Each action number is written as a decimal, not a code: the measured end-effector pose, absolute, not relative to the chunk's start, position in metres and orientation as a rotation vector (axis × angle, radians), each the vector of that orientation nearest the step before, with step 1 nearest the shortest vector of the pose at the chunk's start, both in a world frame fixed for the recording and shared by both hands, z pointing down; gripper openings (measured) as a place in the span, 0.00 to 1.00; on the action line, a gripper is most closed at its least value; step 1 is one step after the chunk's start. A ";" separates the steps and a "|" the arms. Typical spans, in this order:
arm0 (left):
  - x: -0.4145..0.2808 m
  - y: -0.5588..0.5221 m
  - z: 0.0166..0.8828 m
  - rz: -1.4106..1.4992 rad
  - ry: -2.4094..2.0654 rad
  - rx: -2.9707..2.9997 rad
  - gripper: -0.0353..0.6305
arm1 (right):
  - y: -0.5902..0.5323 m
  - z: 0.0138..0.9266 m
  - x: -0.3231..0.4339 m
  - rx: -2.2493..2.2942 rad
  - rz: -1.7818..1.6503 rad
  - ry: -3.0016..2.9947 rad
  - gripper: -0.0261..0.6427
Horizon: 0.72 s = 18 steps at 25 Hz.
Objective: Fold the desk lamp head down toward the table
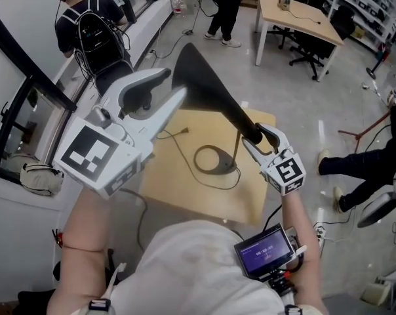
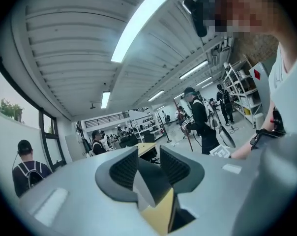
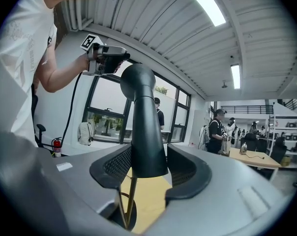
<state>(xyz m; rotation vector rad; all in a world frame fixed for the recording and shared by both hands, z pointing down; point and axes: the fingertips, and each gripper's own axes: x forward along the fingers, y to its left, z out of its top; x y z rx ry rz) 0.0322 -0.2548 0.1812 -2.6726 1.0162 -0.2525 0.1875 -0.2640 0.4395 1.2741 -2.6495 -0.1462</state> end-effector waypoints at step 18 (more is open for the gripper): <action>0.048 -0.309 0.199 -0.756 0.806 -2.535 0.26 | -0.267 0.440 0.184 1.237 -0.144 -2.626 0.39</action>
